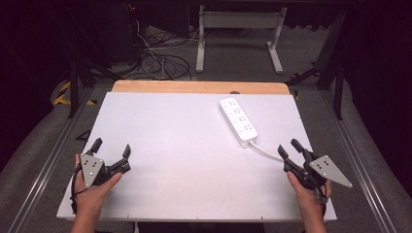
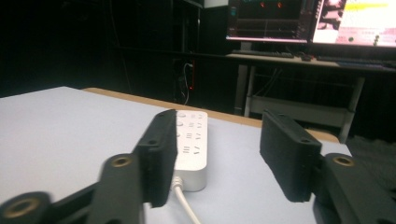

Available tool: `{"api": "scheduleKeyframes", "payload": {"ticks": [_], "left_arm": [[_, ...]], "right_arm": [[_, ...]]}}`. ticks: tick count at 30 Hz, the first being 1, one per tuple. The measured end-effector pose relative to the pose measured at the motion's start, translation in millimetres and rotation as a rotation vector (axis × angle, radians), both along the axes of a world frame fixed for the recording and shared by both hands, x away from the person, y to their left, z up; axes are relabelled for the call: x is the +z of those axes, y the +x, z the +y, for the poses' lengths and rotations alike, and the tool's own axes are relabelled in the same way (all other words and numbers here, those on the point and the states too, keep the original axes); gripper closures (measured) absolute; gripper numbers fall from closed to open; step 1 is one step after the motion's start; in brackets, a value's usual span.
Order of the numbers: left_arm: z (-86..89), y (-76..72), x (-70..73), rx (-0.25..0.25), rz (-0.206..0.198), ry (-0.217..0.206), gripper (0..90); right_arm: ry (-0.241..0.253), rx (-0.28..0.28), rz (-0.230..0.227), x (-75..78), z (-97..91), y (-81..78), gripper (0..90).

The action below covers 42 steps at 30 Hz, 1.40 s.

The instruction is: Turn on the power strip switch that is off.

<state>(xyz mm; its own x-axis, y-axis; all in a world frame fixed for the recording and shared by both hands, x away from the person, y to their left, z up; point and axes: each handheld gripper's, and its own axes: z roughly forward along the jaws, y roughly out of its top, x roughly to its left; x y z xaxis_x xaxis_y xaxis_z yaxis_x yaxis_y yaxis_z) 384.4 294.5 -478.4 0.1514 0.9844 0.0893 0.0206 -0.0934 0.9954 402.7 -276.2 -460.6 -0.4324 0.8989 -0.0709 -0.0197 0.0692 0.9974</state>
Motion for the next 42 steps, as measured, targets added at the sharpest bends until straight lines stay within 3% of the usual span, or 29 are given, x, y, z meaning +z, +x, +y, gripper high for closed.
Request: {"api": "scheduleKeyframes", "payload": {"ticks": [8,15,29,35,42], "left_arm": [[-1.3,0.1,1.1,-0.007,-0.008,0.004,9.2],[-2.2,0.0,0.9,-0.012,-0.008,0.005,9.9],[-4.6,-0.3,0.3,-0.02,-0.006,0.011,10.1],[-4.6,0.6,-0.6,-0.018,-0.003,0.018,10.2],[-3.4,0.1,-0.1,-0.018,-0.007,0.015,10.4]], "right_arm": [[-0.029,0.014,-0.01,1.4,3.2,-1.3,61.6],[-0.026,0.016,-0.009,3.4,0.8,-1.1,63.0],[-0.012,0.002,-0.011,13.0,-8.1,0.1,87.9],[-0.018,0.011,0.004,20.0,-13.1,3.3,90.0],[-0.025,0.031,0.093,29.7,-4.6,17.4,90.0]]}}
